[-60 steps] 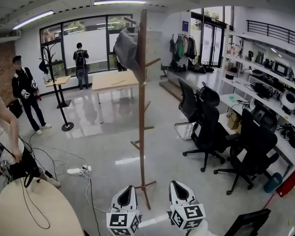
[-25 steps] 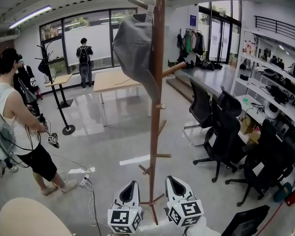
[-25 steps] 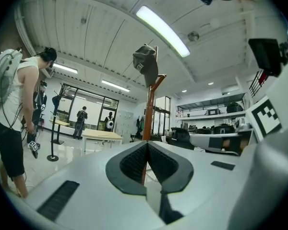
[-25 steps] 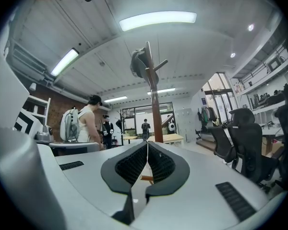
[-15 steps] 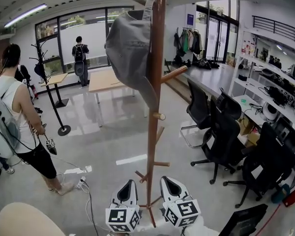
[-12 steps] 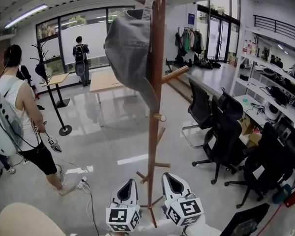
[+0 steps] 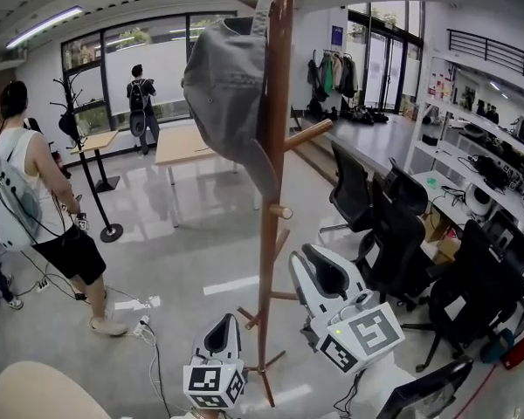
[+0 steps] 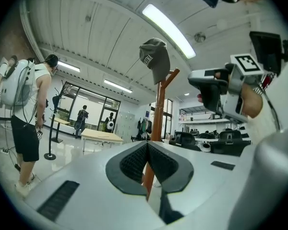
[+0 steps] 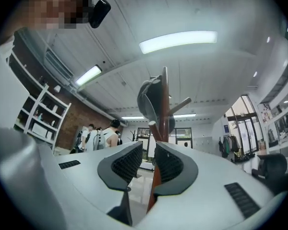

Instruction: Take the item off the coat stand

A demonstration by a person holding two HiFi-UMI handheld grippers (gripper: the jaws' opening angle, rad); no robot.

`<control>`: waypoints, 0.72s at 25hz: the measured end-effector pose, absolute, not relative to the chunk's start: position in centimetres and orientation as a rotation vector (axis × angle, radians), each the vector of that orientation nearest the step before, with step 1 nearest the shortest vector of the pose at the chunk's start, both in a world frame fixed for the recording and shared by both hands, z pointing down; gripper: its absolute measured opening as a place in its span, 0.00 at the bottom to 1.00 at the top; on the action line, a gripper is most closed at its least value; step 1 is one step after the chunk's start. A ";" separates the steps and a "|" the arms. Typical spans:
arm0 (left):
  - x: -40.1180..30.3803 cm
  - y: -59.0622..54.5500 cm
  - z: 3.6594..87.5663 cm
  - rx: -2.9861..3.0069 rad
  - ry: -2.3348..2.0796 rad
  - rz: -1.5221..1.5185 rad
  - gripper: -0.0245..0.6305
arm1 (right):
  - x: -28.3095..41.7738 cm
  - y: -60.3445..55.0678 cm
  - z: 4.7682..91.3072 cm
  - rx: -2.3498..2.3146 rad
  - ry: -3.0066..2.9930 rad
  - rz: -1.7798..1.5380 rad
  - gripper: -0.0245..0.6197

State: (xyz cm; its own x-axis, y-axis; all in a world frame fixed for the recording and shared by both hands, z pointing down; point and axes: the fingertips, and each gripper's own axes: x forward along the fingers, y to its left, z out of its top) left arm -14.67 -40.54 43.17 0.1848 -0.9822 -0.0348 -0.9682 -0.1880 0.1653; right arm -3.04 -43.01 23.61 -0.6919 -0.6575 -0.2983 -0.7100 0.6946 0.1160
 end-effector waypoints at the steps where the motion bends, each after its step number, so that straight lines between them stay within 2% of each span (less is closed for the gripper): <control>1: -14.8 -40.5 43.1 2.337 -1.931 -0.199 0.04 | -3.4 -43.3 22.6 -1.080 2.683 0.344 0.16; 7: -16.1 -40.4 42.8 2.326 -1.948 -0.204 0.04 | -4.8 -44.6 17.9 -1.063 2.710 0.417 0.18; 18: -15.8 -40.1 42.5 2.325 -1.946 -0.202 0.04 | -7.9 -47.8 14.5 -1.029 2.887 0.437 0.25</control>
State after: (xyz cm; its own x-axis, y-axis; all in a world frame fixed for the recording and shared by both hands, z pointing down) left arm -15.79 -40.11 42.53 0.1730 -0.9843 -0.0357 -0.9706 -0.1765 0.1636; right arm -7.86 -47.83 14.47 -0.7783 -0.6130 -0.1362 -0.6258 0.7396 0.2478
